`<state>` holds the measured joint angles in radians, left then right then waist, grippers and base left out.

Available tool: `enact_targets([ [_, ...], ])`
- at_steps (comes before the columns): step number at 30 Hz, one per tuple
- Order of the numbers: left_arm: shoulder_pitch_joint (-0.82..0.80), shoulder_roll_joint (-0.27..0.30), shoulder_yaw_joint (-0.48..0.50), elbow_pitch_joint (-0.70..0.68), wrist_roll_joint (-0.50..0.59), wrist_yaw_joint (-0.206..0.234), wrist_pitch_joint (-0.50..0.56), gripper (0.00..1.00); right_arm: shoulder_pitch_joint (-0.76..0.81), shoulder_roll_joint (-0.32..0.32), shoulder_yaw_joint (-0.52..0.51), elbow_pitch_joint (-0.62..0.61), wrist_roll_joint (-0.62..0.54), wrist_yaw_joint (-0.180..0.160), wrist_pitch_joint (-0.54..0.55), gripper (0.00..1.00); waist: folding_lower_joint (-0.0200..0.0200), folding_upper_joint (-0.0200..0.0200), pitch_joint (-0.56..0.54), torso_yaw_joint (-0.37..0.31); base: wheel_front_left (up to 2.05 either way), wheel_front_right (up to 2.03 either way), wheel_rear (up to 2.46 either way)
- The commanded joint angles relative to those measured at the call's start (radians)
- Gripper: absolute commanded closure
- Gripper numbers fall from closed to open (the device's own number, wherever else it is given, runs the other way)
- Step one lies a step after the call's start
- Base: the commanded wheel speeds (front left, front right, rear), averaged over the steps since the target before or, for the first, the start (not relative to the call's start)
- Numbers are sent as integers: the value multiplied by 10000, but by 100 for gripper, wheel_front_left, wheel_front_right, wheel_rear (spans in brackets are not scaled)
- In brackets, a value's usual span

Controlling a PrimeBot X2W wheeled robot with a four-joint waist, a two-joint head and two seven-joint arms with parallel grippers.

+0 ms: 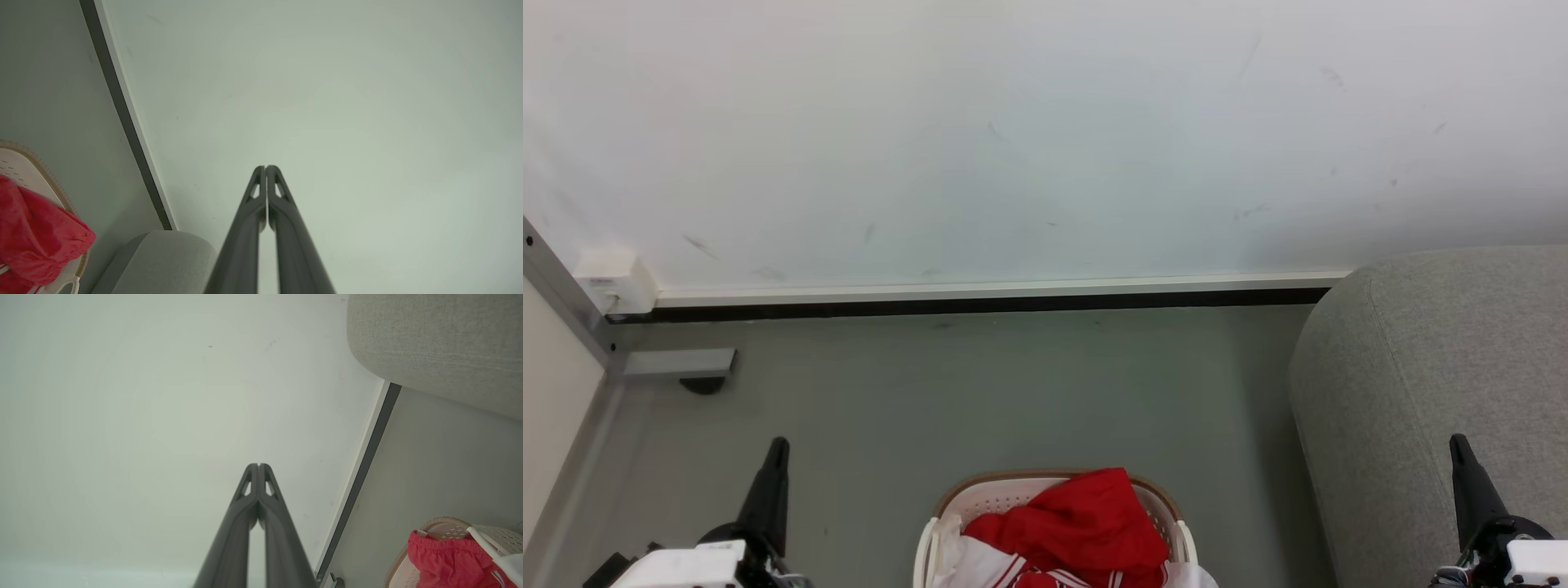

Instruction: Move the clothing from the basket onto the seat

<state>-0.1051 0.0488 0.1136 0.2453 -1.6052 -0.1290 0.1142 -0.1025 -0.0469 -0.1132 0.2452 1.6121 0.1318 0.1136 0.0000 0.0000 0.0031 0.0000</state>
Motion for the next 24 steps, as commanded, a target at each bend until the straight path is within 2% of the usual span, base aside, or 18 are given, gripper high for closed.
enact_targets([
  [1, -93, 25, 18, -1, -147, -50, 28, 100, -121, -67, -31, -33, 18, -22, 39, 100, 0, 0, 0, 0, 0, 0, 0],
  [4, -93, 25, 18, -1, -147, -50, 28, 100, -121, -67, -31, -33, 18, -22, 39, 100, 0, 0, 0, 0, 0, 0, 0],
  [5, 0, 0, -2, 1, 3, 0, -6, 0, 1, 2, 0, 6, -2, 0, -4, 0, 0, 0, 0, 0, 0, 0, 0],
  [13, 160, -32, -161, 102, 293, 20, -325, 0, 147, 50, 138, 165, -401, -1, -317, 0, 0, 0, 1, 9, 0, 0, 0],
  [24, 237, -20, -249, -119, 1959, 138, -848, 0, 246, 31, 423, -155, -3201, -3, -841, 0, 0, 0, 13, 41, 0, 0, 0],
])
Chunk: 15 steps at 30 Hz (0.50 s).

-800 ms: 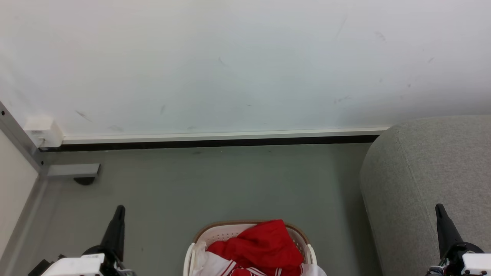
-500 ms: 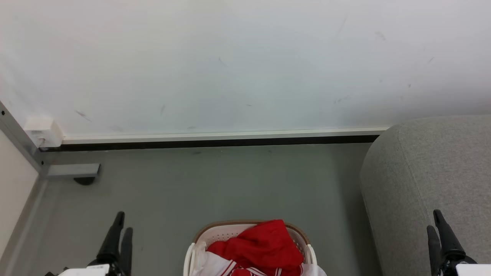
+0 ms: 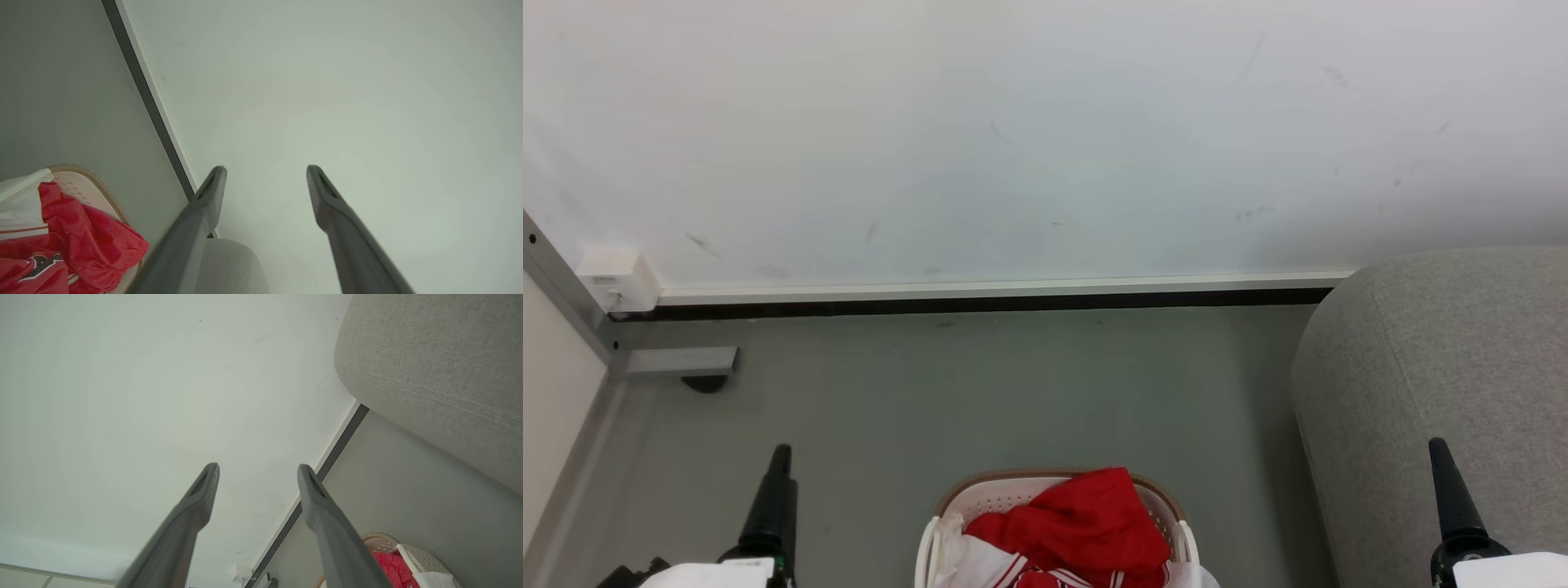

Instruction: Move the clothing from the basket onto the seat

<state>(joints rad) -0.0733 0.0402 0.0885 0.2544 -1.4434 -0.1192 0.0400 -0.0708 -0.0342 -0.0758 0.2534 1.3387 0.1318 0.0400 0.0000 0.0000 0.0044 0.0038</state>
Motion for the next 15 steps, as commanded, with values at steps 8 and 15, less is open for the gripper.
enact_targets([
  [8, 12, 73, -58, -389, 1661, 157, -405, 0, -24, -126, 347, -314, -2276, -4, -403, 0, 0, 0, -6, 21, 0, 0, 0],
  [15, 74, 80, -79, -452, 2689, 192, -680, 0, 11, -135, 471, -350, -3561, -5, -679, 0, 0, 0, -42, 38, 0, 0, 0],
])
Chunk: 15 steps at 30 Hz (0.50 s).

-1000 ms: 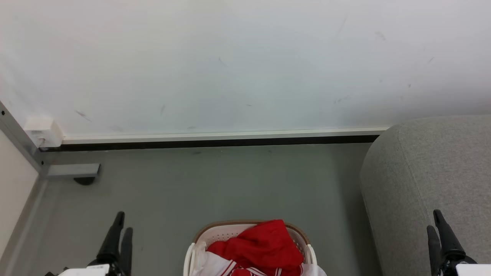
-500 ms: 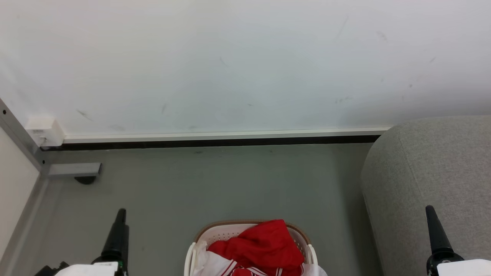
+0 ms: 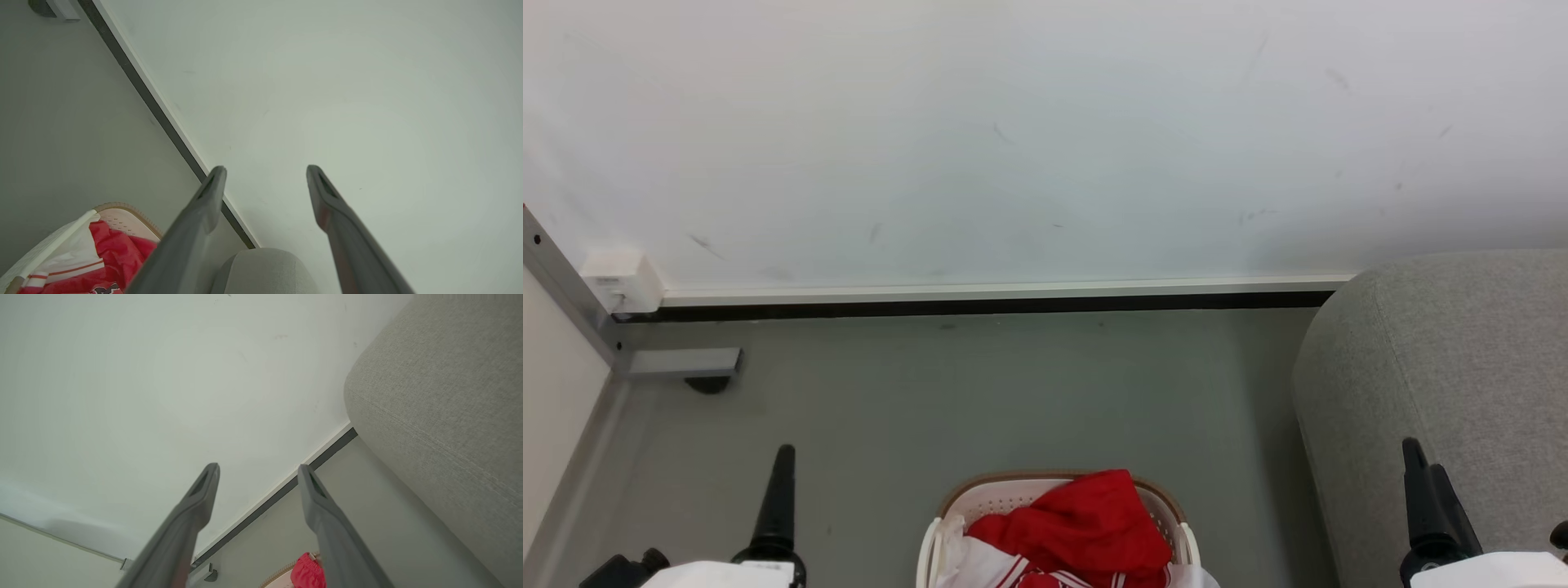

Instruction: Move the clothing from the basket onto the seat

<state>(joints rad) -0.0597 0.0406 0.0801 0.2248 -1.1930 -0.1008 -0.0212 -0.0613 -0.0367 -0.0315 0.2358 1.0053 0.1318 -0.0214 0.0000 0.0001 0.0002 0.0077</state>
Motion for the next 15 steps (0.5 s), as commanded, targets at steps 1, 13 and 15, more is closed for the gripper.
enact_targets([
  [1, -51, 77, 3, -167, 331, 9, -109, 0, -76, -110, 46, -174, -378, -5, -106, 0, 0, -1, -6, 1, 0, 0, 0],
  [13, 56, 88, -88, -284, 1933, -1, -532, 0, -4, -115, 209, -222, -2145, -7, -539, 0, 0, -1, -6, 4, 0, 0, 0],
  [15, 64, 90, -102, -301, 2200, -9, -601, 0, 11, -117, 227, -240, -2421, -8, -601, 0, 0, -1, 0, 5, 0, 0, 0],
])
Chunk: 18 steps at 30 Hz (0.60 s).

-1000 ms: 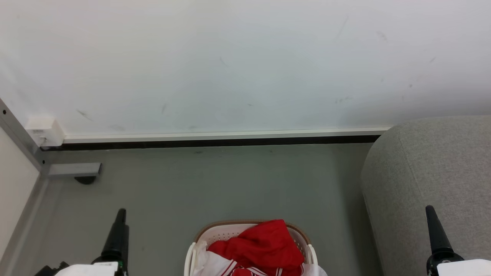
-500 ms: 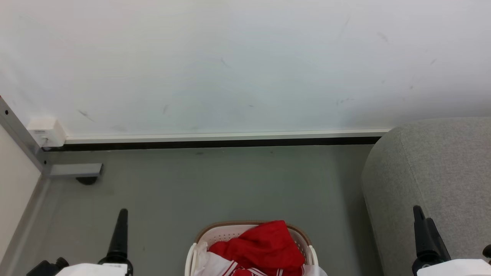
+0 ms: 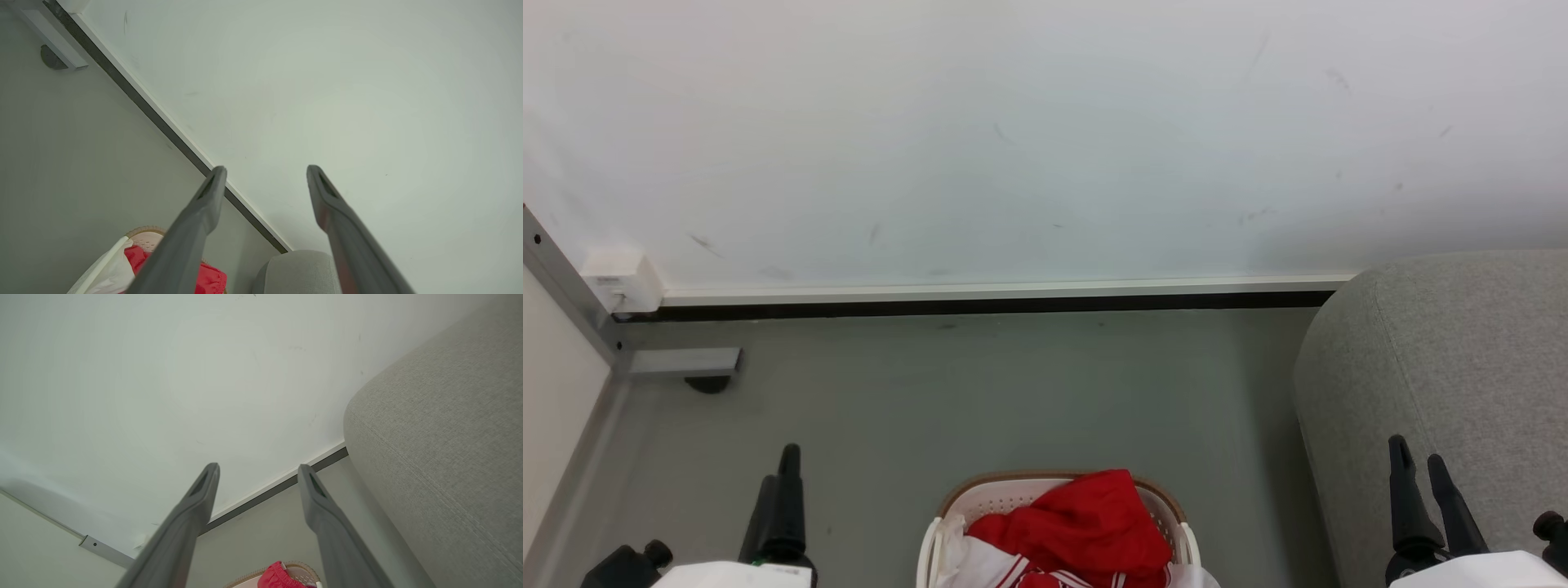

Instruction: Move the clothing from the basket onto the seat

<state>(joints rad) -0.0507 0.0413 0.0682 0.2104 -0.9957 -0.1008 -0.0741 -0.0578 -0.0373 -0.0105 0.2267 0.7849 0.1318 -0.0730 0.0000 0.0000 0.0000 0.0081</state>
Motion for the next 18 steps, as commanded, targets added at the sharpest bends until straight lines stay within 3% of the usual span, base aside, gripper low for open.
enact_targets([
  [1, -20, 83, 10, -168, 358, -14, -102, 0, -17, -112, 28, -159, -351, -8, -120, 0, 0, 0, 4, 0, 0, 0, 0],
  [18, 86, 96, -207, -262, 2608, -90, -610, 0, 86, -129, 245, -254, -2426, -10, -634, 0, 0, 0, 75, -54, 0, 0, 0],
])
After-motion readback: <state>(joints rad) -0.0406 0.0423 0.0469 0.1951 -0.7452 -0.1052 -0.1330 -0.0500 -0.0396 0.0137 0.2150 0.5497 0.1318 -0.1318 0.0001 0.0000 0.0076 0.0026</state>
